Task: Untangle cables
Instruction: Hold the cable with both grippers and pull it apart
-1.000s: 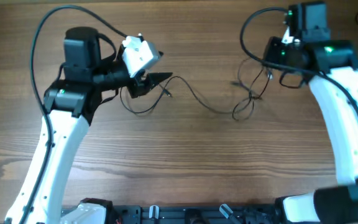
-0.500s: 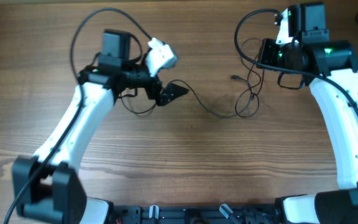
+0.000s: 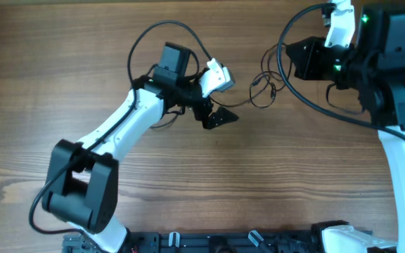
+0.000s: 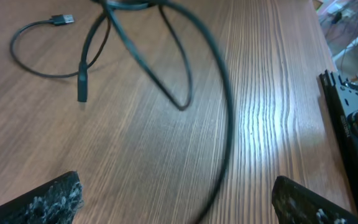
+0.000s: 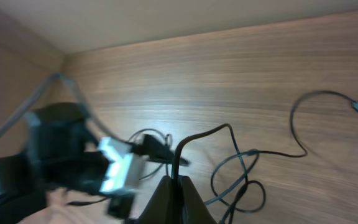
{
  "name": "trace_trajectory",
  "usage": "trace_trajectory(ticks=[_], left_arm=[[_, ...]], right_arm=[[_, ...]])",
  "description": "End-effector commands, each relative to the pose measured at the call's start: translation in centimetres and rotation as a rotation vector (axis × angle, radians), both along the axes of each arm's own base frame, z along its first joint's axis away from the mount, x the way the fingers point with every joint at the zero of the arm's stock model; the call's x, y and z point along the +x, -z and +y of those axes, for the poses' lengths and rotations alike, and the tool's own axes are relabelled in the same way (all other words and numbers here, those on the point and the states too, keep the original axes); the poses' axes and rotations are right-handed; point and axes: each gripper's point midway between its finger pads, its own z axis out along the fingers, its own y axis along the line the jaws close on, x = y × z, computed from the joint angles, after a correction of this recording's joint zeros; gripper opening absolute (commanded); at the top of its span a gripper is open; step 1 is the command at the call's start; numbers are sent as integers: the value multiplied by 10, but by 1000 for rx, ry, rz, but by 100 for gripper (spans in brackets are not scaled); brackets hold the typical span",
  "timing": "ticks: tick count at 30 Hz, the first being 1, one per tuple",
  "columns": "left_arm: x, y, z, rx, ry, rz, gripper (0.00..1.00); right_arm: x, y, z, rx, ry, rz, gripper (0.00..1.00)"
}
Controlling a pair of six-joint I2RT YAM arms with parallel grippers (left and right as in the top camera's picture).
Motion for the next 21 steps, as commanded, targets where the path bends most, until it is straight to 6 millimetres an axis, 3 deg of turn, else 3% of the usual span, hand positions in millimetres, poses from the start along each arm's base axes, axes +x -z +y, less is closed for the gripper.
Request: trace_trajectory(ticks=[1,4,6,8,9,12,13,18,21], left_arm=[[2,14,-4,15,6,18,100],[5,18,-3,31,0,10,98],[7,19,-2,42,0,-15,76],[12,22,0,65,-18,-31,43],[13,24,1,76,-26,-36,32],[14,24,2,80,-30,-40,17],[15,24,2,80,-30,-41,5],[15,24,2,80,-31,-42,4],[21,21,9,78,-58,-39,4]], right_arm=[[-10,-20,12,67,-47,-26,4],[-14,-23,15,93,-52,-19,4],[-14,-23,15,100,-53,-16,4],[-15,-22,15,99,-53,-12,4],[-15,-22,15,100,-52,-11,4],[-15,-22,15,100,-52,-12,4],[-15,-22,15,99,-52,-12,4],[-11,-19,8,67,-12,-11,4],[-7,-6,-12,-18,86,12,4]])
